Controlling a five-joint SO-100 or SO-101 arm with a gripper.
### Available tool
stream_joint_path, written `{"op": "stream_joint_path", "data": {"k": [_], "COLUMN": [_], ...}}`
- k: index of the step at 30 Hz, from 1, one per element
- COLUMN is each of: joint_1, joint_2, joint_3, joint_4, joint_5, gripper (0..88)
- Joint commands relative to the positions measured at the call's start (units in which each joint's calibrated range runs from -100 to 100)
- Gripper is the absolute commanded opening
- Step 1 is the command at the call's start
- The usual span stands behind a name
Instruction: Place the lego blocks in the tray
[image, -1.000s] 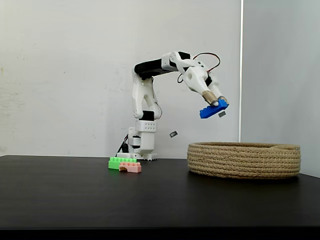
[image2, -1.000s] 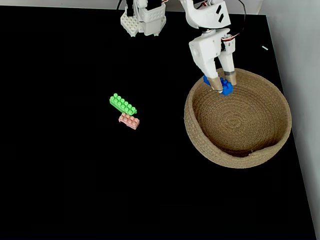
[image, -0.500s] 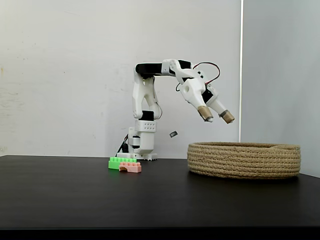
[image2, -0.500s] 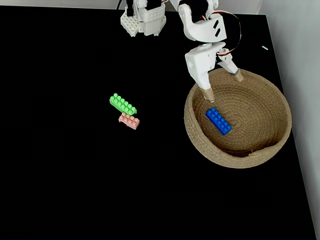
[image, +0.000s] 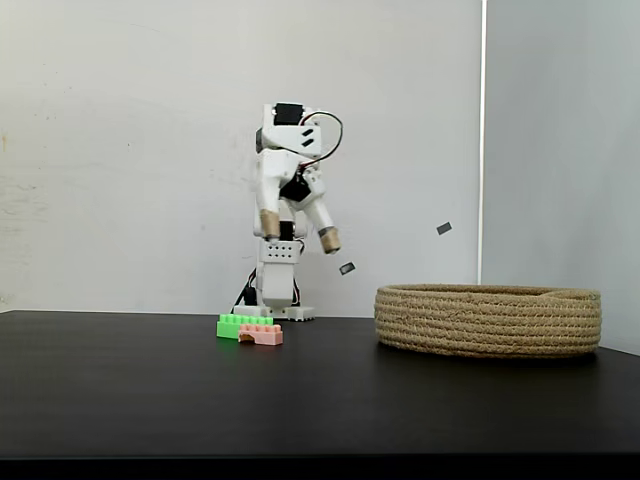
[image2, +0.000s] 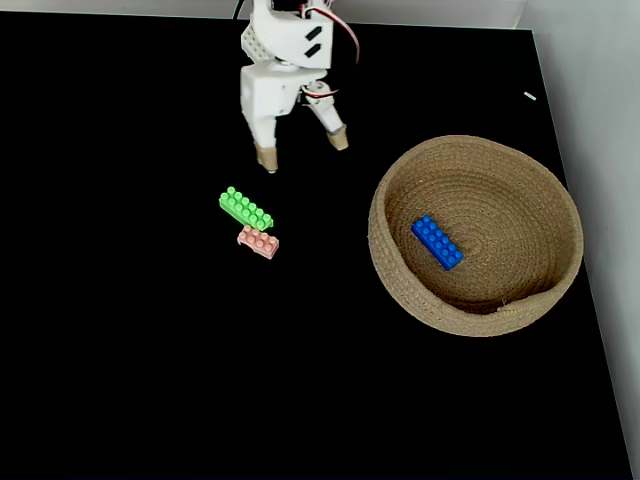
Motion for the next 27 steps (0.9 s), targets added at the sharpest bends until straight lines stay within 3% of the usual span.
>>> {"op": "stream_joint_path", "data": {"k": [1,11,27], "joint_1": [6.5,13.6,13.1], "joint_2": [-0.5,7.6,16.7], "joint_3": [-0.9,-2.2,0.7], "joint_4": [0.3,-0.3,-8.5], "joint_5": [4.3,12.4,14.0], "gripper": [35.4,33.8,30.5]}}
